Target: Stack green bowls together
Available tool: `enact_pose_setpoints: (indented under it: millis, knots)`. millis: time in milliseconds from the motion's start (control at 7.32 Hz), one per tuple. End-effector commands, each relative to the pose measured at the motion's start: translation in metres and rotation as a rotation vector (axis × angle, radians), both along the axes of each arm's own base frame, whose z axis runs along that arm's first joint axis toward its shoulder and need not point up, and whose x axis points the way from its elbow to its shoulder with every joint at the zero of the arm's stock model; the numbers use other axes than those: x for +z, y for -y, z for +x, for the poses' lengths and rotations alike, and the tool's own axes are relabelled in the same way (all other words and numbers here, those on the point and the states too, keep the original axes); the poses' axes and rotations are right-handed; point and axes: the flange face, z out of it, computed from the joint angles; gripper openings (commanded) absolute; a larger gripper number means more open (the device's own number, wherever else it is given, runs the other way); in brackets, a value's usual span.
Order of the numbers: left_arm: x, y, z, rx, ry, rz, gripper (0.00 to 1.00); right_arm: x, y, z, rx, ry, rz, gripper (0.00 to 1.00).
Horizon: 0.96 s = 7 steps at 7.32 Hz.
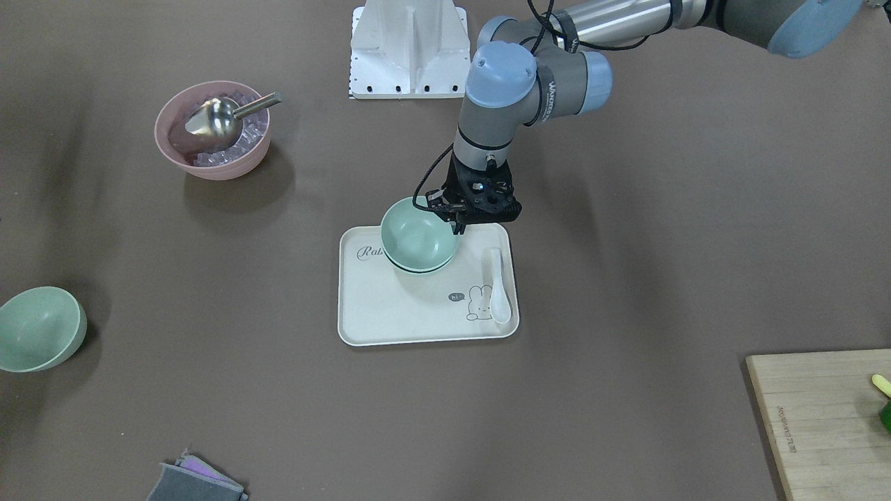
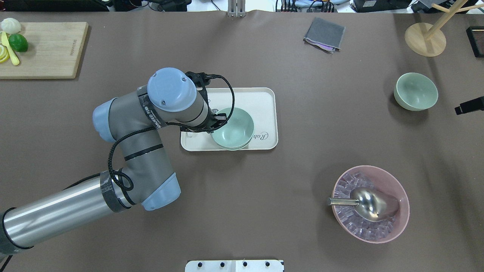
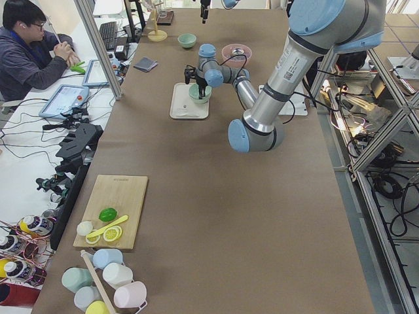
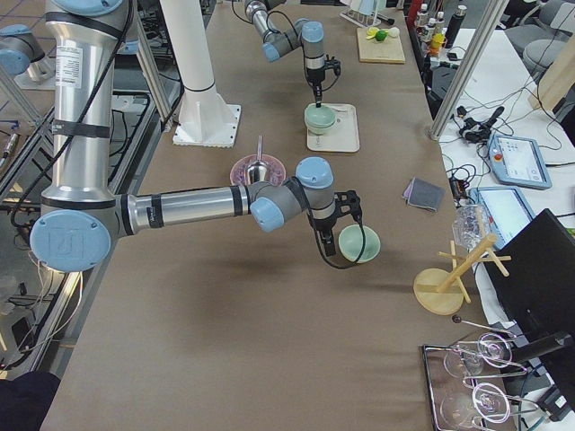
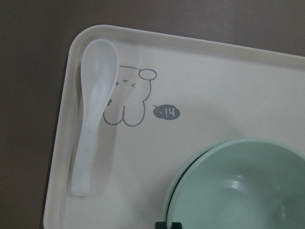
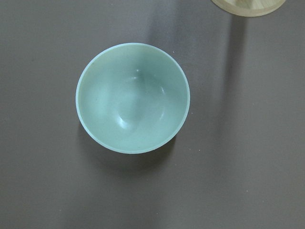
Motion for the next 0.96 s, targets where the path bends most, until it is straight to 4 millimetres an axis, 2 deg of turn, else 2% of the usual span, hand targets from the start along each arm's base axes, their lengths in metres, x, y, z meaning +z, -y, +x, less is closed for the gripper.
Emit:
enact_pose_setpoints:
  millis: [0,820]
  knots:
    - [-0.0014,0.0018,-0.0009,-0.018,-0.005,0.015,0.0,0.0001,0.0001,0.0001,0.001,-0.001,0.0,1.0]
    - [0.0021,0.001,0.004,-0.013,-0.014,0.022,0.0,0.0001,0.0,0.0,0.0,0.0,-0.001,1.0]
